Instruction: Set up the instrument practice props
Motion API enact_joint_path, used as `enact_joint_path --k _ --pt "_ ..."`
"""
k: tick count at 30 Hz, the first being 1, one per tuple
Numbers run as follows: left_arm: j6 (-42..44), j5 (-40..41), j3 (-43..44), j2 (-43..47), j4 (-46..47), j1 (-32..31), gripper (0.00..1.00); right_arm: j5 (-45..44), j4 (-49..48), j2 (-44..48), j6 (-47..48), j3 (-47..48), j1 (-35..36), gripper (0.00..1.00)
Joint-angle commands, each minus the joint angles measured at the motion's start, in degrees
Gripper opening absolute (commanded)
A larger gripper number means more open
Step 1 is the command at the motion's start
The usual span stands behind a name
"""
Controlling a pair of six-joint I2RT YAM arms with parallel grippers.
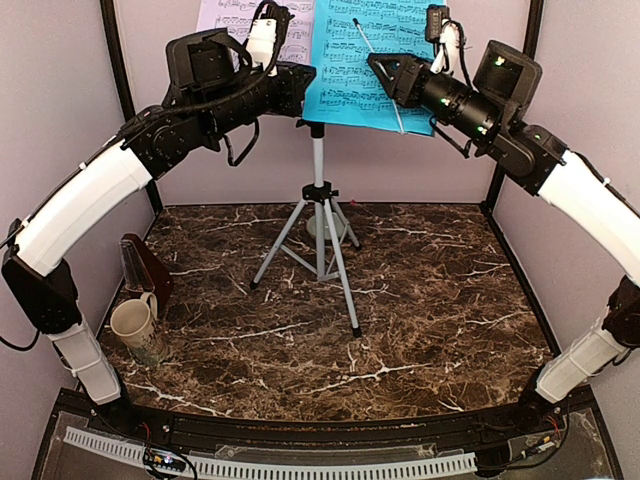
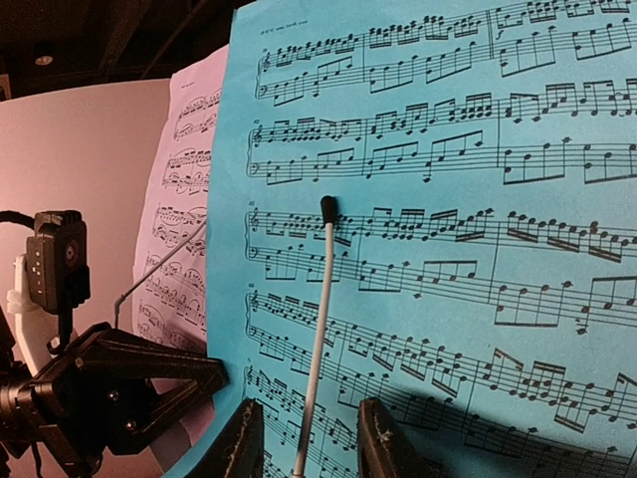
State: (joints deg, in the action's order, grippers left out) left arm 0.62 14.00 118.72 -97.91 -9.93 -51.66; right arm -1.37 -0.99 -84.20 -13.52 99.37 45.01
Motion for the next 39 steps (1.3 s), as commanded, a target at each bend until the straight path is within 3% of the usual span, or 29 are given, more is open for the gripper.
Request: enact_joint_path --k 1,4,12,21,28,32,39 --pt "-0.25 0.82 -0.8 2.39 1.84 -0.11 0.0 -0.69 -2.9 1.59 0.16 -0.23 0.33 0.39" --pt "-0.39 0.87 -1.17 2.95 2.07 -0.11 0.01 -0.46 -3.03 1.74 0.35 -0.38 0.28 0.44" --pt "0.31 -3.2 -3.98 6.58 3.33 -0.2 0.4 0.91 -5.6 3.37 1.95 -2.35 0.32 0.55" --pt "4.12 -9.41 -10.05 12.63 4.76 -0.29 0.65 5.46 -8.98 5.97 4.79 -5.08 0.28 0.69" --pt "6.77 -15.98 -20.72 20.53 4.66 -0.28 0.92 12.09 -13.61 12.04 8.37 -13.71 0.27 0.9" --pt "5.83 -15.47 -28.23 25.61 5.13 -0.24 0.98 13.97 -13.51 15.68 9.41 -19.46 0.28 0.94" --pt "1.89 -13.77 -40.21 30.72 4.58 0.84 0.99 12.77 -12.52 21.87 9.03 -29.1 0.33 0.97"
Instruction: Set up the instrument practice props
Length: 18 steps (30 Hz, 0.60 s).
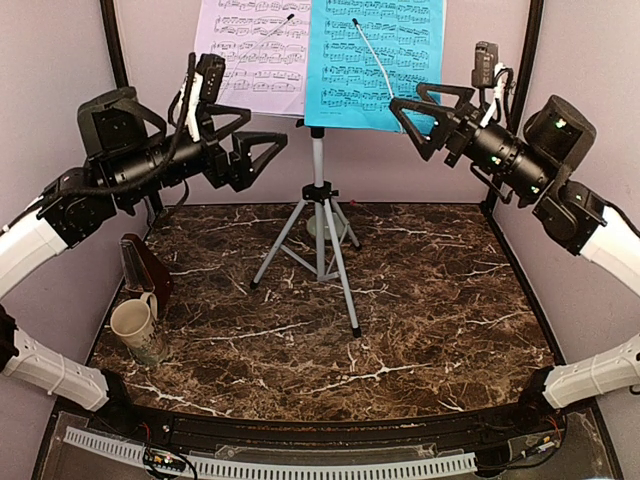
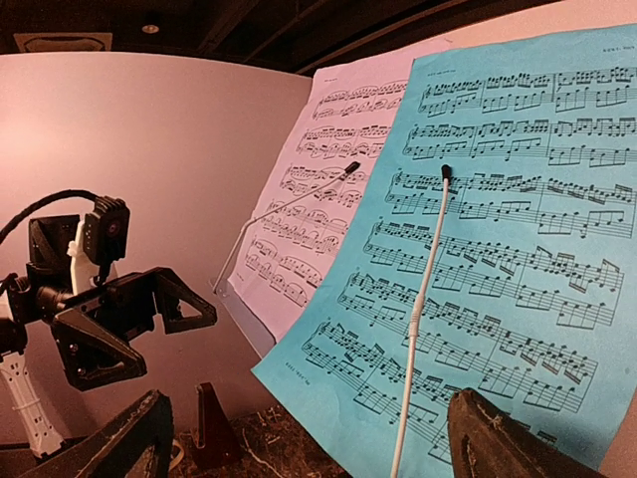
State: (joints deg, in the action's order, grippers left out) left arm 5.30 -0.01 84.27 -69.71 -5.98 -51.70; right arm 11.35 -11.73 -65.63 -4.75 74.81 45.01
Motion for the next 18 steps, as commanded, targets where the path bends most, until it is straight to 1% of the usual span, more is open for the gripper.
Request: enact_joint_path --k 1,6,9,12,17,18 --pt "-3.83 -0.2 -7.22 3.13 0.88 1.77 0.99 -0.46 -1.88 4.46 0.05 -5.98 0.34 0.97" --pt "-11.67 -6.39 -16.27 6.28 4.33 7.95 0.99 -3.34 -2.29 8.12 -2.06 -13.96 0.33 0.99" --pt "-14.64 -8.08 -20.88 7.27 5.71 10.74 0.99 -4.39 -1.87 9.12 -3.04 -17.03 0.32 1.0" --pt "-16.62 -9.99 -23.78 7.08 6.04 13.18 0.99 -5.61 -0.9 9.22 -3.53 -19.24 0.31 1.0" --pt "-18.73 -12.58 -25.96 6.43 6.27 16.09 0.99 -6.26 -0.69 8.58 -4.88 -22.69 0.32 1.0" --pt "-19.01 -12.94 -26.27 6.37 6.44 17.47 0.99 -6.23 -0.78 8.45 -5.21 -23.25 0.3 1.0"
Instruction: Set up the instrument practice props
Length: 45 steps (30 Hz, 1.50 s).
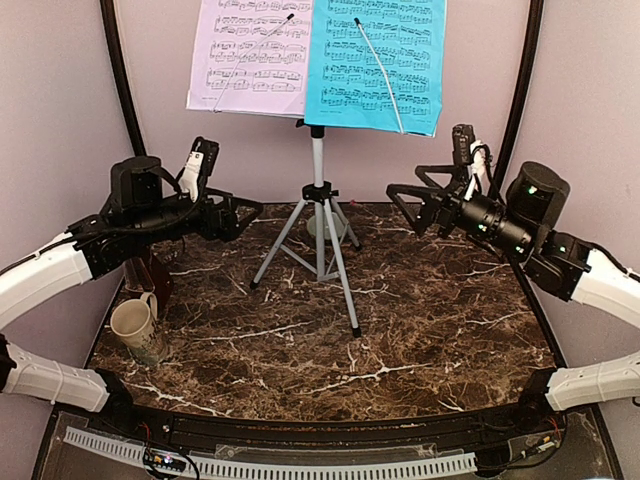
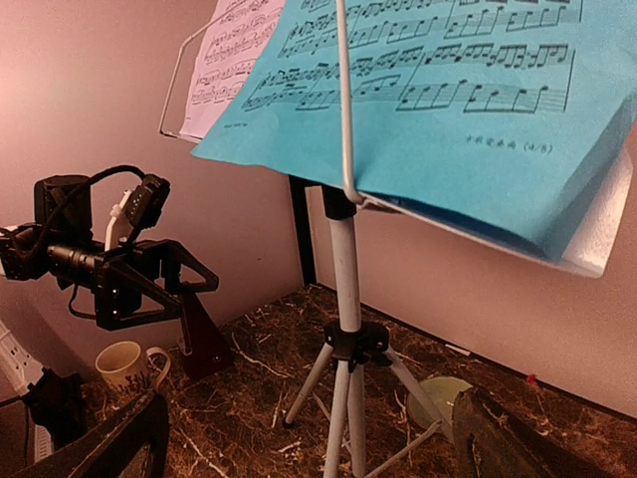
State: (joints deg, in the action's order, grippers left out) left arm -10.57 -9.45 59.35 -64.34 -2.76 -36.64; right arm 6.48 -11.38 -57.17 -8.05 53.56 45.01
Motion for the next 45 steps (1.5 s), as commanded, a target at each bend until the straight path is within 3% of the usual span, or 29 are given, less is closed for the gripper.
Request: enact_joint_path --k 1,7,13,17,23,27,34,45 --pt "-3.41 -3.37 -1.61 0.97 3.19 3.34 0.99 -1.38 -1.29 -0.09 -2.22 -2.61 0.28 1.0" --pt "-8.17 3.04 -1.51 2.33 -4.77 10.69 0.99 -1.72 -3.09 -0.56 -4.11 -6.98 0.31 1.0" --pt "-6.64 18.14 4.47 3.39 -20.31 23.84 0.99 -1.49 -3.55 -3.69 -4.34 -8.43 0.26 1.0" --pt "-4.14 21.55 3.34 3.38 -20.76 30.9 0.99 -0.97 -5.64 -5.52 -4.5 -9.42 0.26 1.0" --pt "-2.28 20.73 -1.9 3.13 -18.59 40.57 0.99 1.3 -7.18 -9.34 -4.16 -8.19 0.27 1.0" --pt "1.6 20.95 -5.93 3.71 -15.58 43.61 0.99 2.16 -7.01 -10.73 -3.72 -7.16 0.25 1.0" --pt "7.1 8.77 -7.88 -1.55 -12.68 44.82 0.99 3.54 -7.59 -12.61 -4.19 -6.3 0.15 1.0" --pt "10.17 5.65 -8.09 -4.83 -14.5 44.82 0.93 6.48 -8.74 -15.28 -5.09 -4.11 -0.45 1.0"
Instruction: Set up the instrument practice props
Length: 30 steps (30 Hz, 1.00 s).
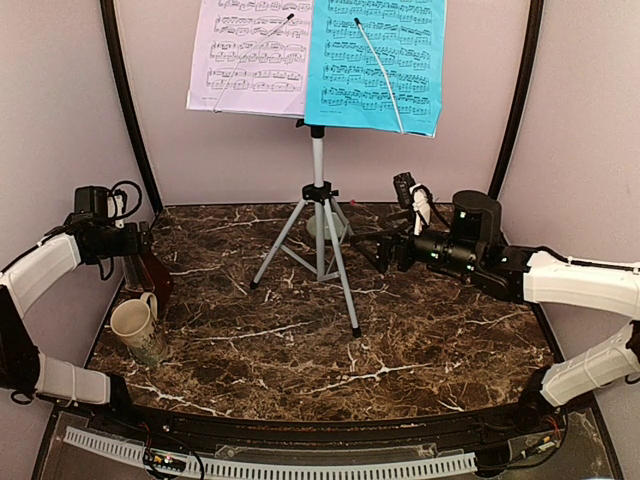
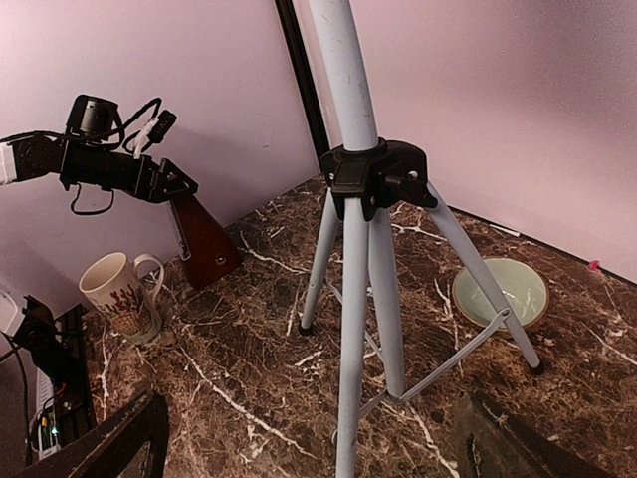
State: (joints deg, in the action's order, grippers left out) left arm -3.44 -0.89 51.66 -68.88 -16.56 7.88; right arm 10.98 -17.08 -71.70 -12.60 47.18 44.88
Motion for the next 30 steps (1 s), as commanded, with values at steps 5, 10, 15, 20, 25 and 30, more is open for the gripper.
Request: enact_joint_path --k 5,10,15,20,25,30 --pt "4.81 -4.65 -1.69 -1.07 -1.02 0.29 0.88 2.52 -4.02 -0.94 -1.02 2.01 -0.5 1.0" --pt "5.11 -5.84 -1.31 -3.22 -1.94 0.27 0.84 2.9 -4.09 -1.01 -1.11 1.92 -0.73 1.0" --pt "4.53 -8.15 -1.13 -4.18 -1.66 0.28 0.75 2.88 -4.46 -0.9 -1.26 1.48 -1.04 1.0" --pt "2.92 -13.18 -0.77 -4.2 -0.67 -1.01 0.47 2.77 -4.97 -0.9 -1.46 1.04 -1.2 1.0" --pt "2.27 -11.5 0.02 -2.1 1.21 -6.69 0.36 2.86 -4.87 -0.9 -1.59 1.18 -1.38 1.0" --pt "-1.03 -11.7 0.01 1.45 2.8 -12.67 0.28 2.61 -4.8 -0.51 -1.7 1.16 -1.38 1.0"
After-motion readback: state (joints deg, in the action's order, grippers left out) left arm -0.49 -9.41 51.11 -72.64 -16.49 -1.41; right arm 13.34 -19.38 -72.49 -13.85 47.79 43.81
